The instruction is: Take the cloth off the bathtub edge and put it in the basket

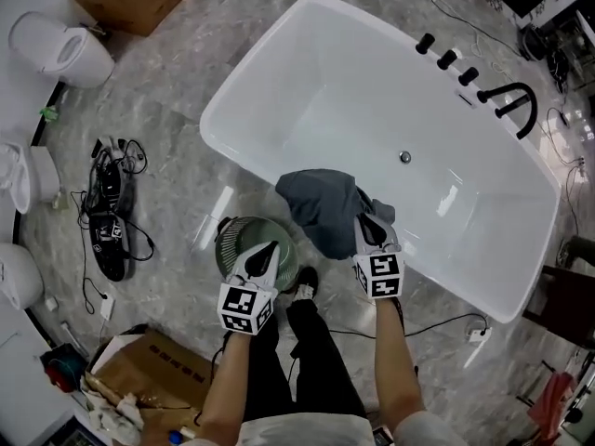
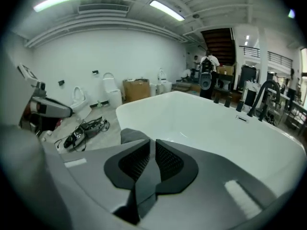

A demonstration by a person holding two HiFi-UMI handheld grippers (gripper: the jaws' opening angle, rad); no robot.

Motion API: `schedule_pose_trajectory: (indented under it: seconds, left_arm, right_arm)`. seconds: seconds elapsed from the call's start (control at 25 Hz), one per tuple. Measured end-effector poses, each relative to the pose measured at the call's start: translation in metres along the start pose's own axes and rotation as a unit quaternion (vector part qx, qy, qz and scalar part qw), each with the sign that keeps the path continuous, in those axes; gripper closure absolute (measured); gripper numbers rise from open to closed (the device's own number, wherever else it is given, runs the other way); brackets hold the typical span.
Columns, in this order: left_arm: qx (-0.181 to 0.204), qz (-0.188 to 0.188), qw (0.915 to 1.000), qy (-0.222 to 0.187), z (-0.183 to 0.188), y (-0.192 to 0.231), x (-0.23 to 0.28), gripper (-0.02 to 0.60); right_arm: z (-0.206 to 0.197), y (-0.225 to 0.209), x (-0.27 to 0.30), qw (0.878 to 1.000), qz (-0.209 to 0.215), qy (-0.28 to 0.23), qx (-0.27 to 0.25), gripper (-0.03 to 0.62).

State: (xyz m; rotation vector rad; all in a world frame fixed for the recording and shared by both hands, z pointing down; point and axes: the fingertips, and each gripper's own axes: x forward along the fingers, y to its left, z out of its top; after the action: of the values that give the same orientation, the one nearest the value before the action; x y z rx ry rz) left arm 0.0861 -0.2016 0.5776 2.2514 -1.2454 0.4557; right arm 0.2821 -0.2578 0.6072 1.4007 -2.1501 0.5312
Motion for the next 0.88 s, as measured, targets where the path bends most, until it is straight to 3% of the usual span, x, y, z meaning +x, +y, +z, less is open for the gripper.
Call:
schedule_pose_trajectory:
  seconds: [0.12, 0.28, 0.36, 0.48, 0.76, 0.88]
  left_arm:
    - [-0.004, -0.016, 0.9997, 0.016, -0.029, -0.007, 0.014, 0.525]
    - [-0.016, -0.036, 0.9985, 0.037, -0.065, -0.020, 0.020, 0.525]
    - [-0.009, -0.049, 0.9975, 0.050, -0.079, -0.027, 0.019, 0.525]
    - [-0.006, -0.057, 0.9961, 0.066, -0.098, -0.030, 0.019, 0.525]
    - [-0.020, -0.055, 0.9960, 0.067, -0.107, -0.022, 0.007, 0.525]
    - [-0.025, -0.054, 0.9963, 0.062, -0.108, -0.016, -0.002, 0.525]
  right_arm:
    - [-0.032, 0.013, 0.021, 0.998, 0.046, 0.023, -0.038, 0.477]
    - [-0.081, 0.027, 0.049, 0.980, 0.109, 0.089, -0.138, 0.139]
    - [-0.104, 0.028, 0.063, 0.969, 0.121, 0.127, -0.173, 0.040]
    - [-0.128, 0.022, 0.082, 0.957, 0.113, 0.173, -0.202, 0.022]
    - [-0.147, 0.010, 0.103, 0.946, 0.077, 0.227, -0.219, 0.028]
    - [-0.147, 0.009, 0.103, 0.938, 0.074, 0.239, -0.240, 0.096]
